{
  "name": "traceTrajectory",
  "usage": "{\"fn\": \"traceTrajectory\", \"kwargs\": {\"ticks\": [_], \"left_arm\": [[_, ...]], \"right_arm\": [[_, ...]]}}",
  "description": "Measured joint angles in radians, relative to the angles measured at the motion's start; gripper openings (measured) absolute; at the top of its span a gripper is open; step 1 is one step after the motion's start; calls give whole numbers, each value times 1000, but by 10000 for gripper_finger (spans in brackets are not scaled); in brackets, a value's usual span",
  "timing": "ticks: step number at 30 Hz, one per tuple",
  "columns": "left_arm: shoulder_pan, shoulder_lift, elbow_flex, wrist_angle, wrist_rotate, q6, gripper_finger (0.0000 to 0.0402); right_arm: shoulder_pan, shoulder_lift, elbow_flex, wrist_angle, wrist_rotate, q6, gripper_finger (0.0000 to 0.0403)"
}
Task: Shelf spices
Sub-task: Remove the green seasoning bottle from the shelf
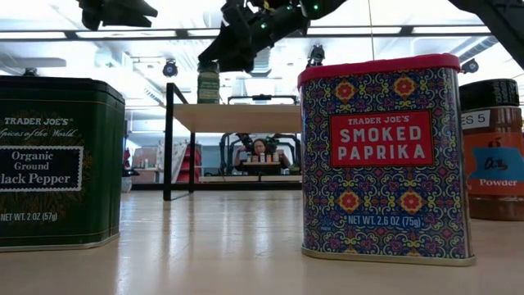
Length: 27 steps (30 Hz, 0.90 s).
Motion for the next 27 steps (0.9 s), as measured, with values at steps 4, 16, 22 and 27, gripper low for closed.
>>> {"fn": "traceTrajectory", "kwargs": {"ticks": [4, 16, 22, 27], "left_arm": [[0, 0, 0, 0, -1, 0, 192], [0, 0, 0, 12, -2, 3, 192], [0, 4, 0, 14, -3, 16, 192], [0, 5, 0, 14, -3, 19, 192]], "right_arm": [[0, 0, -11, 17, 0, 6, 309], [-4, 35, -15, 59, 8, 27, 309], [-8, 34, -10, 89, 7, 28, 309], [-11, 34, -11, 87, 4, 33, 309]]}}
